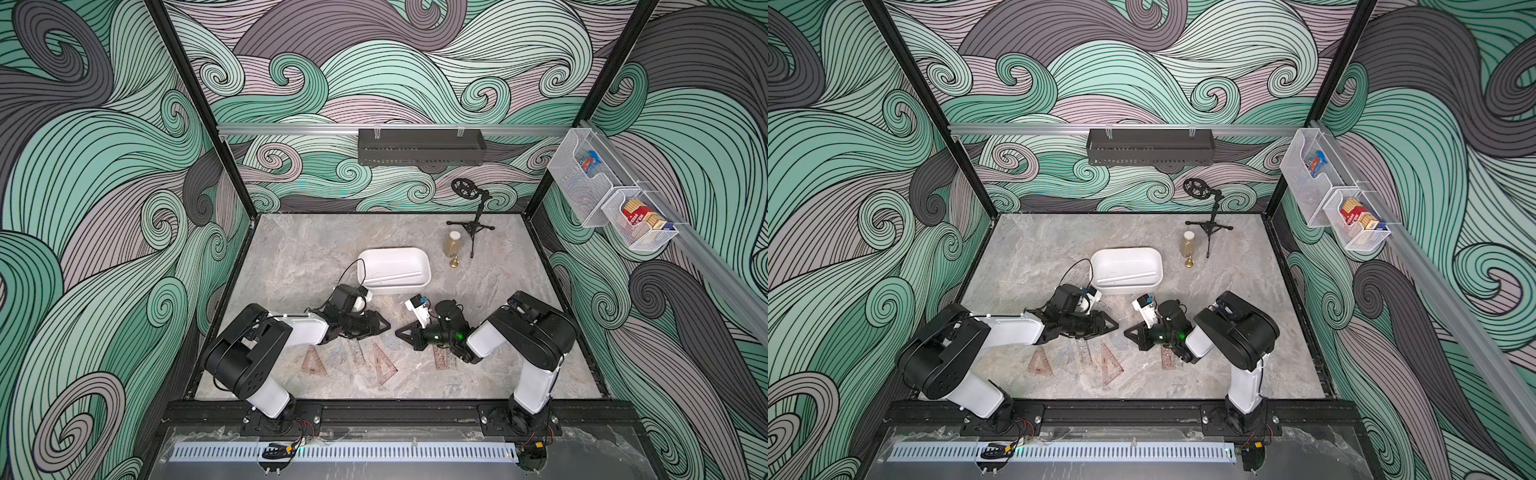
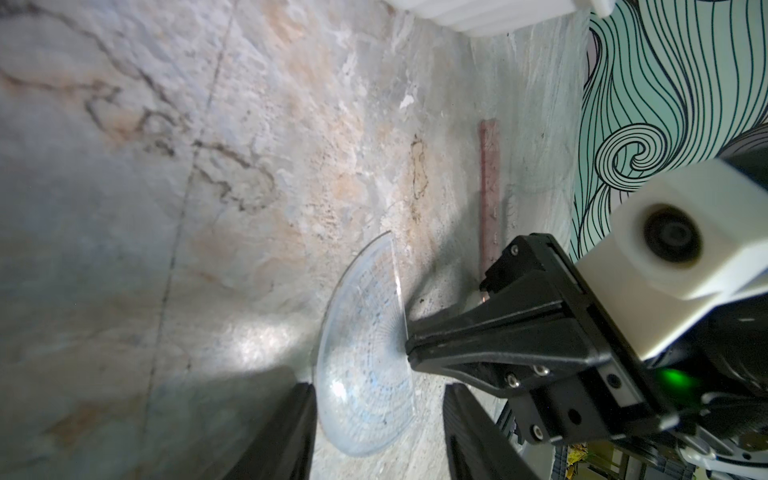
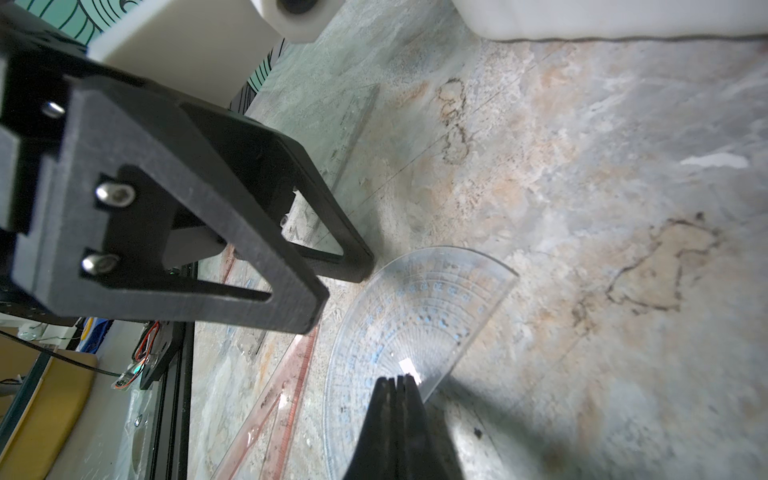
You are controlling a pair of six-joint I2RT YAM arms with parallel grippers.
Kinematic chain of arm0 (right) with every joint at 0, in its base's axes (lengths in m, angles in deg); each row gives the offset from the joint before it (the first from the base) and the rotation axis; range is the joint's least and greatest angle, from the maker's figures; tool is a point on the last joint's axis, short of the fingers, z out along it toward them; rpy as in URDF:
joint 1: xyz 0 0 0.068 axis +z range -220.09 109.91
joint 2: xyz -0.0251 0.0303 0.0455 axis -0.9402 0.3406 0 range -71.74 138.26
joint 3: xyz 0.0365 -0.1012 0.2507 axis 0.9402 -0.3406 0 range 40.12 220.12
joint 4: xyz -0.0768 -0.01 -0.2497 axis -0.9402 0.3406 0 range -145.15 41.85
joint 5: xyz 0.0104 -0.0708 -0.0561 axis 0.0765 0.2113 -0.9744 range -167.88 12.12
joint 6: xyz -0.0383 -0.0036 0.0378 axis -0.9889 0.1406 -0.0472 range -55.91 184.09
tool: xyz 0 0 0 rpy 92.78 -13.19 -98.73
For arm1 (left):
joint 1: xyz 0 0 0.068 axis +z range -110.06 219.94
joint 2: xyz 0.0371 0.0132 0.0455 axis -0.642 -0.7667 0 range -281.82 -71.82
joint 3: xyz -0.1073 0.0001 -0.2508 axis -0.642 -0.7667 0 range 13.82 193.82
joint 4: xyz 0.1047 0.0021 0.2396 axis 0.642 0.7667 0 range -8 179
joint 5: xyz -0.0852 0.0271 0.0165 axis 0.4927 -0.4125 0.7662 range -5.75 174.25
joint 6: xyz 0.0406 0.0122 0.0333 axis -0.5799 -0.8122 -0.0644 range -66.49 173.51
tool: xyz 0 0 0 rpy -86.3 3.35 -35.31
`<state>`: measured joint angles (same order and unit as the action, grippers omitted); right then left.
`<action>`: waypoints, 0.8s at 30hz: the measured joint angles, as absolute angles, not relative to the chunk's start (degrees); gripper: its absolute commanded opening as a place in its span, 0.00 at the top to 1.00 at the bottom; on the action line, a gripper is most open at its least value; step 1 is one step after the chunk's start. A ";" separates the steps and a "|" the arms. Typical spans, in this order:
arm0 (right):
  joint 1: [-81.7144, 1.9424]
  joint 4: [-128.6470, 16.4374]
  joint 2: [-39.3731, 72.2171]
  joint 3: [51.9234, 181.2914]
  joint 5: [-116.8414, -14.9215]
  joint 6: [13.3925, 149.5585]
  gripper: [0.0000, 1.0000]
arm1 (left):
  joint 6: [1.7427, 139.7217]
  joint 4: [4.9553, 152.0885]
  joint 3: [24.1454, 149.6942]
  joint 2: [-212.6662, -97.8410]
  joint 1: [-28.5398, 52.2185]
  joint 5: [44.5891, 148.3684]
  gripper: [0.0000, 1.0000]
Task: Put the scattered rulers into the storage box
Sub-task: Pick up the ruler from the center of the board.
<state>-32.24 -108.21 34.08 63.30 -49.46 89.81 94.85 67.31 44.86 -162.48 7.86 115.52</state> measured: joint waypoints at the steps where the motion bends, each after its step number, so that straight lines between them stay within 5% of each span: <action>1: -32.24 -108.21 34.08 63.30 -49.46 89.81 0.96 | 94.85 67.28 44.86 -162.48 7.86 115.52 0.46; 24: -32.24 -107.95 33.95 63.23 -49.85 89.78 0.97 | 94.66 69.18 45.54 -161.89 7.51 114.75 0.42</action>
